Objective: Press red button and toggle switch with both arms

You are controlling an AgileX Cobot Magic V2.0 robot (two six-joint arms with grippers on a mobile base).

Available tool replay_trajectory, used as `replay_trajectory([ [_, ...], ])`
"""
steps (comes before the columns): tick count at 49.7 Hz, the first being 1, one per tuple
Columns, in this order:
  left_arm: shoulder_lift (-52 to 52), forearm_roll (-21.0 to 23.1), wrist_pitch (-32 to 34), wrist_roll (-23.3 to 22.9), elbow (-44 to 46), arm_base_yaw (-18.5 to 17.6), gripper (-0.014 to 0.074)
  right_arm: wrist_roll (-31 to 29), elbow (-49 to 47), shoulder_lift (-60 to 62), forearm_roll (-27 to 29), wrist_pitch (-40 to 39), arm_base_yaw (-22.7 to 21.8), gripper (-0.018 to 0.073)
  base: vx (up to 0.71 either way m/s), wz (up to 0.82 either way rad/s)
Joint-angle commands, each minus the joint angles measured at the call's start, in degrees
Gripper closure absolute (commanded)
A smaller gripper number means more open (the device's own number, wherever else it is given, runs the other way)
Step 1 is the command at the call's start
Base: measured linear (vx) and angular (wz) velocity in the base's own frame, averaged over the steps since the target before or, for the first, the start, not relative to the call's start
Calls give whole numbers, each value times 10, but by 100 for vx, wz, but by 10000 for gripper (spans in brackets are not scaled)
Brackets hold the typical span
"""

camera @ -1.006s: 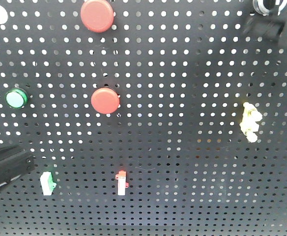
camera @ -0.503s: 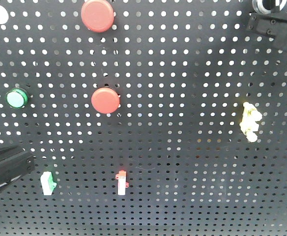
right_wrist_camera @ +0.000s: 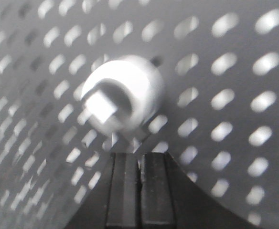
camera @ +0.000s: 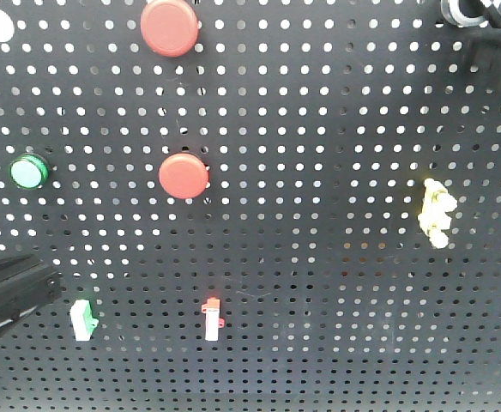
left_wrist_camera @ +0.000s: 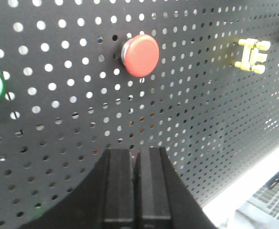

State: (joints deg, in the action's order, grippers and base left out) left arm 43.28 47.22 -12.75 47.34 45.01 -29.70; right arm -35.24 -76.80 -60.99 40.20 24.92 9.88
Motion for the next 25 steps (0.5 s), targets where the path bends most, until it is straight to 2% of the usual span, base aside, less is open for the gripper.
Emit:
replay_trajectory([
  [1, -4, 1, 37, -3, 6, -1, 595, 2, 4, 33, -30, -27, -4, 562, 0, 0],
  [6, -4, 1, 43, -4, -18, -1, 595, 15, 52, 71, -74, -28, -4, 562, 0, 0],
  [13, -4, 1, 45, -4, -71, -1, 595, 47, 169, 149, -157, -36, -4, 562, 0, 0],
  [20, -5, 0, 47, -4, -128, -1, 595, 61, 276, 245, -192, -36, -4, 562, 0, 0],
  [25, -19, 0, 52, -3, -162, -1, 595, 61, 354, 334, -195, -36, -4, 562, 0, 0],
])
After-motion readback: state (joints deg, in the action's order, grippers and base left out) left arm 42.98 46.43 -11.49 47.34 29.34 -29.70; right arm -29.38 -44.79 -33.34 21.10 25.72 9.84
